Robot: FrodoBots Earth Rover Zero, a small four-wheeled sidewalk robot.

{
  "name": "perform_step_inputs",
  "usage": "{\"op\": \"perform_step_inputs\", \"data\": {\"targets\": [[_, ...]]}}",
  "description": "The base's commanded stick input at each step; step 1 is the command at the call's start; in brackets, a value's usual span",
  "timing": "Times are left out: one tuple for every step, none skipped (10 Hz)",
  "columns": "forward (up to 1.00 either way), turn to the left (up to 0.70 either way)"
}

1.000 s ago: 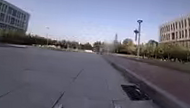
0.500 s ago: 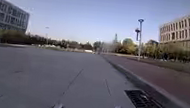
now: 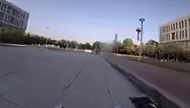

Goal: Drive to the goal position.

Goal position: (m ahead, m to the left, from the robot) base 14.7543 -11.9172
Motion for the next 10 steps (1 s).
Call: {"op": "perform_step_inputs", "data": {"targets": [[0.6, 0.0], [0.6, 0.0], [0.6, 0.0], [0.6, 0.0], [0.6, 0.0], [0.6, 0.0], [0.6, 0.0], [0.6, 0.0], [0.6, 0.0], [0.6, 0.0]]}}
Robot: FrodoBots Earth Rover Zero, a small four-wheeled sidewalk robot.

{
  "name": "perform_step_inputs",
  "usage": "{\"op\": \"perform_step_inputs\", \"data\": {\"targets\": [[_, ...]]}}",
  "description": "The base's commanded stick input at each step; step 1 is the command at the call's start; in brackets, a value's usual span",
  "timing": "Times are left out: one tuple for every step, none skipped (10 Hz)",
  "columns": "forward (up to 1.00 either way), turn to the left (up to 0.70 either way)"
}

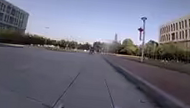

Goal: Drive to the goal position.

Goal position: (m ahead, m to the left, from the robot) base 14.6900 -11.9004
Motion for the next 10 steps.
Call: {"op": "perform_step_inputs", "data": {"targets": [[0.6, 0.0], [0.6, 0.0], [0.6, 0.0], [0.6, 0.0], [0.6, 0.0], [0.6, 0.0], [0.6, 0.0], [0.6, 0.0], [0.6, 0.0], [0.6, 0.0]]}}
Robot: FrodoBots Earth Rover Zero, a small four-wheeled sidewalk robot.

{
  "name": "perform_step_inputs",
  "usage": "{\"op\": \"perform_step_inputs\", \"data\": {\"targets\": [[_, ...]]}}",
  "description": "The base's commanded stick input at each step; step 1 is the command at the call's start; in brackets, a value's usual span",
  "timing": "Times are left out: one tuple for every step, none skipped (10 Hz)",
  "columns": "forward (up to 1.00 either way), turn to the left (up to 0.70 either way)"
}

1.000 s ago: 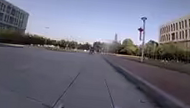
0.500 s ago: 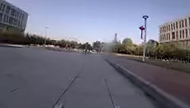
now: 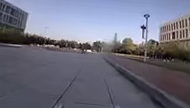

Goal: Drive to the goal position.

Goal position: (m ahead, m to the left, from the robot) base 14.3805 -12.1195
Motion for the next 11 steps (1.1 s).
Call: {"op": "perform_step_inputs", "data": {"targets": [[0.6, 0.0], [0.6, 0.0], [0.6, 0.0], [0.6, 0.0], [0.6, 0.0], [0.6, 0.0], [0.6, 0.0], [0.6, 0.0], [0.6, 0.0], [0.6, -0.01], [0.6, -0.01]]}}
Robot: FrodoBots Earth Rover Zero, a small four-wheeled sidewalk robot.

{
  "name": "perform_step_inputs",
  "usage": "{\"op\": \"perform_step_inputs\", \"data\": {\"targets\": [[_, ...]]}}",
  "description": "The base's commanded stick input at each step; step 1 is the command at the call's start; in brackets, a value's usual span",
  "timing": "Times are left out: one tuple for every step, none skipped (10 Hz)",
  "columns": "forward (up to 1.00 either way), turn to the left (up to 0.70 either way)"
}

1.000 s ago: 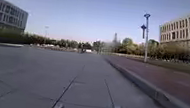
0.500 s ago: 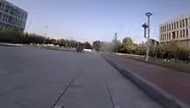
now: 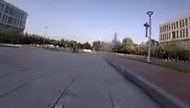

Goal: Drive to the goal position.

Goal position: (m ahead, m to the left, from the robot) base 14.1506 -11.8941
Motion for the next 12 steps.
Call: {"op": "perform_step_inputs", "data": {"targets": [[0.6, -0.01], [0.6, -0.01], [0.6, -0.01], [0.6, 0.0], [0.6, 0.0], [0.6, 0.0], [0.6, 0.0], [0.6, 0.0], [0.6, 0.0], [0.6, 0.0], [0.6, 0.0], [0.6, 0.0]]}}
